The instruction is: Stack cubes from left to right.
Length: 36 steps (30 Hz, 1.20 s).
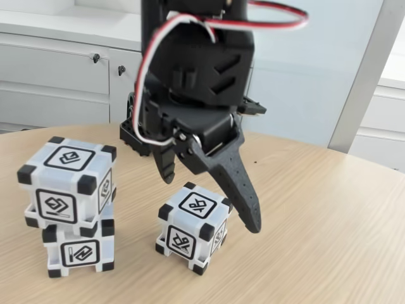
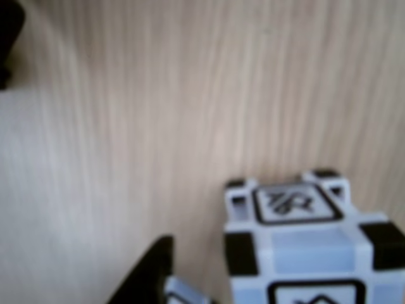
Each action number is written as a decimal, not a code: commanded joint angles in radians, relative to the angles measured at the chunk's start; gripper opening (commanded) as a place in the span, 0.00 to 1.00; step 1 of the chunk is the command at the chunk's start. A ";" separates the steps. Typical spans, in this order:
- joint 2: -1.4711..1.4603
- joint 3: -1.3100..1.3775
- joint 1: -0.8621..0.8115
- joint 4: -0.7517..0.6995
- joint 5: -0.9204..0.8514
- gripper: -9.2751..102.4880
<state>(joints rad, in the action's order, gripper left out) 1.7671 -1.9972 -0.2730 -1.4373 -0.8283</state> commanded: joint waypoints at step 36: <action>0.005 -0.046 -0.012 0.011 0.012 0.12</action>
<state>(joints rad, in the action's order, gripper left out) 1.7641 -2.0433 -0.2761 -1.4297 -0.8237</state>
